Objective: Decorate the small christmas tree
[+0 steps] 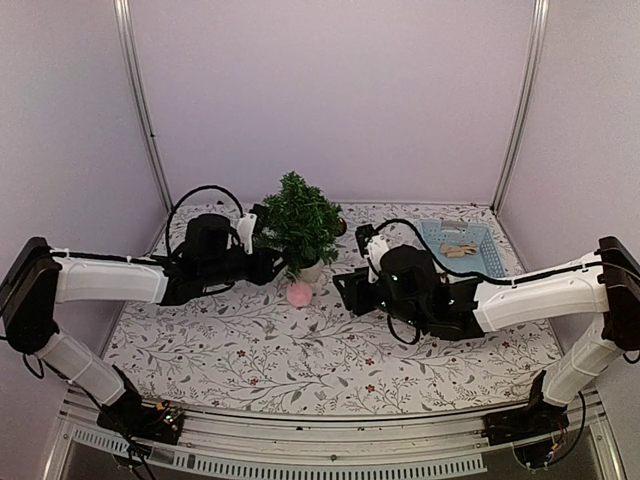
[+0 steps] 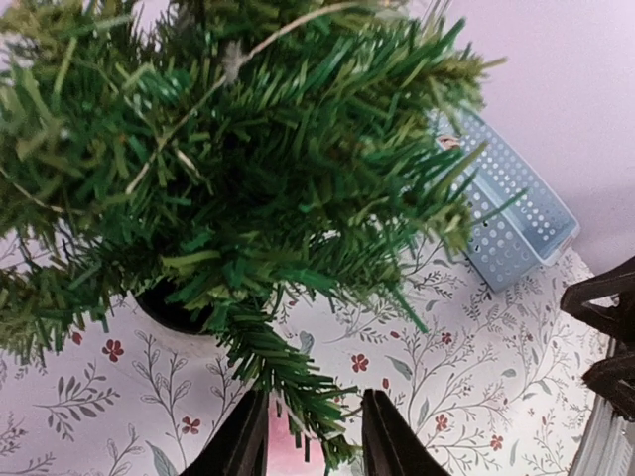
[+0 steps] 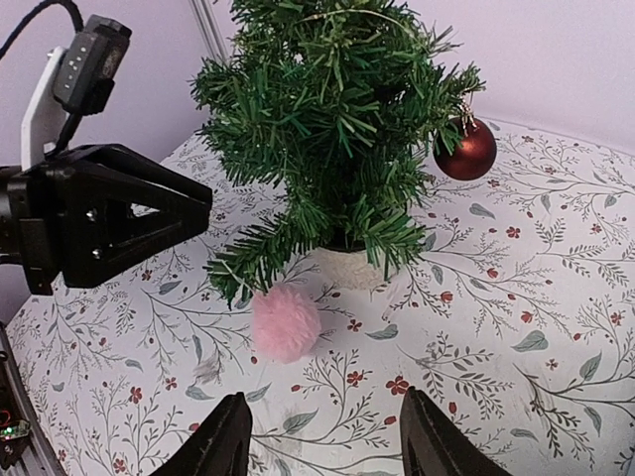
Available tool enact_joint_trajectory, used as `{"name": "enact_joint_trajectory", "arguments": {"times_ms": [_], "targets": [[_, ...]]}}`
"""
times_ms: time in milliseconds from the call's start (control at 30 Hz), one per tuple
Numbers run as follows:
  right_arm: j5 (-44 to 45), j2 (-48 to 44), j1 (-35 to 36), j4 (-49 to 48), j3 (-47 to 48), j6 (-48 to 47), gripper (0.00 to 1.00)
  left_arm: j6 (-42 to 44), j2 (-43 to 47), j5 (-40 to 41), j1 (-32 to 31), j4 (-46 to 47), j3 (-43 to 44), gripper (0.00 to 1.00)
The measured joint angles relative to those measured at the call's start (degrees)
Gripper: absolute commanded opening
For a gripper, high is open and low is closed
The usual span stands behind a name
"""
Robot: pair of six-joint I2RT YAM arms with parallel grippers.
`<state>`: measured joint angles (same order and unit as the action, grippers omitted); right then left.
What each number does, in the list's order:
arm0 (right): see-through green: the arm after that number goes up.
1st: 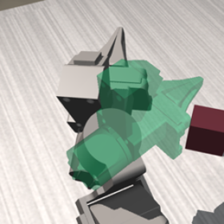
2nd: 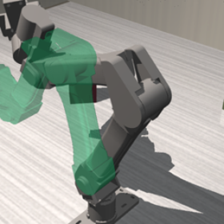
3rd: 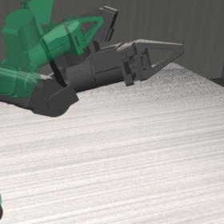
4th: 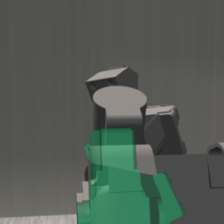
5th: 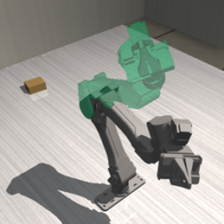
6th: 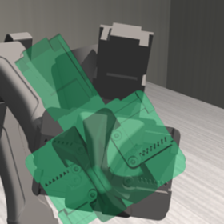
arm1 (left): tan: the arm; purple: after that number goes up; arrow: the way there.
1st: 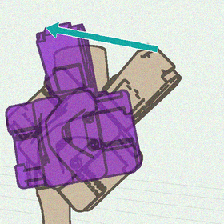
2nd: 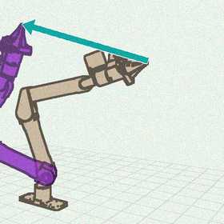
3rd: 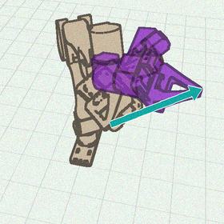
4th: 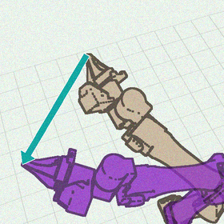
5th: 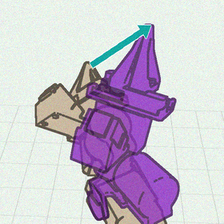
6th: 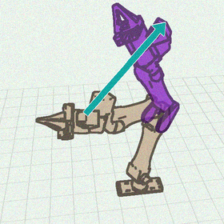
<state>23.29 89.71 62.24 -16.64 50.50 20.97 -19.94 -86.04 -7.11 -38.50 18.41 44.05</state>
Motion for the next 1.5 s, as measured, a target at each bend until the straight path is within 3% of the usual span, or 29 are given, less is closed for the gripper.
{"name": "enact_joint_trajectory", "arguments": {"times_ms": [267, 600, 833, 1067, 1500], "targets": [[-3.6, -1.2, -3.3, -1.2, -3.2, 2.7, 0.49, -1.8, 8.9, -0.4, 3.0, 2.0, -5.0, 0.41], [-12.3, -1.6, -11.5, -4.9, -8.3, 9.9, 0.44, -8.5, 9.4, -4.8, 19.7, 5.2, -9.0, 0.4], [-18.1, 0.3, -15.3, -7.6, -8.7, 12.3, 0.39, -10.4, 2.3, -6.9, 24.7, 9.3, -8.7, 0.38], [-22.5, 9.7, -15.8, -9.2, -2.4, 12.7, 0.33, -12.6, -5.8, -8.1, 26.7, 13.4, -7.6, 0.36], [-28.3, 19.6, -17.9, -14.3, 2.3, 15.4, 0.3, -13.2, -26.0, -16.9, 27.3, 18.9, 7.2, 0.33]]}}
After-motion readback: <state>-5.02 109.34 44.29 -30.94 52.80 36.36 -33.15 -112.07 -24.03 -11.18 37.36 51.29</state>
